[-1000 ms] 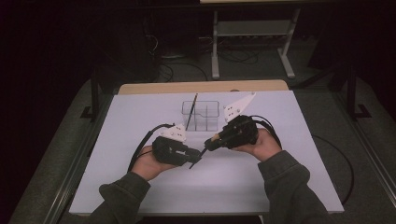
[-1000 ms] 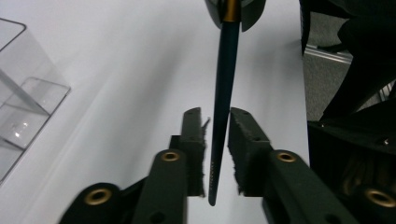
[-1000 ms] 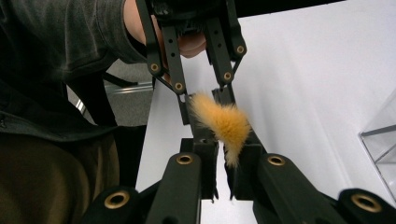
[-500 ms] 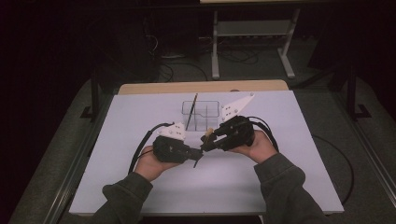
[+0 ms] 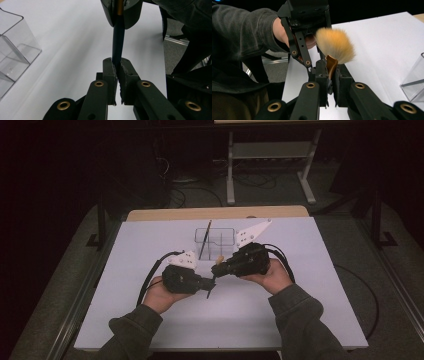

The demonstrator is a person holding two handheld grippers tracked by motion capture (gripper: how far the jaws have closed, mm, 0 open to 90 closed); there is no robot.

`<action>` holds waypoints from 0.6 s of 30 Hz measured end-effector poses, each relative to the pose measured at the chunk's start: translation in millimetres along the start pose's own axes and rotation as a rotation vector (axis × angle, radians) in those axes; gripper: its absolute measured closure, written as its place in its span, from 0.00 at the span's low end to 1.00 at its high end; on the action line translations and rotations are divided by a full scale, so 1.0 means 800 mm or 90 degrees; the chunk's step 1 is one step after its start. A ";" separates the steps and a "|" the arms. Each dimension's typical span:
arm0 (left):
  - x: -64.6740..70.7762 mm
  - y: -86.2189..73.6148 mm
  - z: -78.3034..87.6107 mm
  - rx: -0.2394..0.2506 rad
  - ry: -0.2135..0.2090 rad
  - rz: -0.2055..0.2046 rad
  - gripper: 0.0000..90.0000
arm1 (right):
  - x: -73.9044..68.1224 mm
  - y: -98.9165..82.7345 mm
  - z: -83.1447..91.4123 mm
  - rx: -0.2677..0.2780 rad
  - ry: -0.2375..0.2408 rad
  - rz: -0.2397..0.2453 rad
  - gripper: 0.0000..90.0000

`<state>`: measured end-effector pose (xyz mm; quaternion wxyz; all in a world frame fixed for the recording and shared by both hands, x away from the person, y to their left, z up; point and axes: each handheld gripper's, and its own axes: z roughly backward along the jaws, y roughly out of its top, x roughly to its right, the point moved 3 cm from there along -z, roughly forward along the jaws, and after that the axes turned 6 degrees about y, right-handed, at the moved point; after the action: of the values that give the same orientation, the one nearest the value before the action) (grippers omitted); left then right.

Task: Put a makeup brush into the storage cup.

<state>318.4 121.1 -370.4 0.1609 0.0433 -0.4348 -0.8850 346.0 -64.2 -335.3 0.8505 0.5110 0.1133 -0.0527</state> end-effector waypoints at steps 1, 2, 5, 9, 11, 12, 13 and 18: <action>0.000 -0.001 0.000 -0.004 0.000 0.002 0.92 | 0.000 0.000 0.000 0.000 0.000 0.000 0.92; 0.000 -0.001 0.000 -0.007 -0.001 -0.003 0.92 | 0.000 0.000 0.000 -0.008 0.001 -0.001 0.92; -0.001 -0.005 0.002 -0.003 0.007 0.001 0.81 | 0.000 0.002 -0.001 -0.034 -0.011 -0.001 0.92; -0.003 -0.012 0.008 -0.002 0.021 0.009 0.78 | 0.001 0.003 0.000 -0.061 -0.023 0.002 0.92; -0.004 -0.016 0.011 0.001 0.024 0.018 0.78 | 0.001 0.002 0.000 -0.066 -0.026 0.001 0.92; -0.006 -0.018 0.013 0.006 0.022 0.023 0.77 | 0.003 0.002 0.001 -0.070 -0.032 0.002 0.92; -0.008 -0.022 0.016 0.004 0.034 0.031 0.74 | 0.006 0.000 0.003 -0.077 -0.039 -0.004 0.92; -0.011 -0.031 0.022 0.006 0.049 0.044 0.73 | 0.011 -0.003 0.006 -0.084 -0.046 -0.016 0.92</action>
<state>317.0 151.1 -379.8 0.2078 0.0628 -0.4341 -0.8743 354.6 -69.1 -337.5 0.8851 0.4500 0.0925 -0.0742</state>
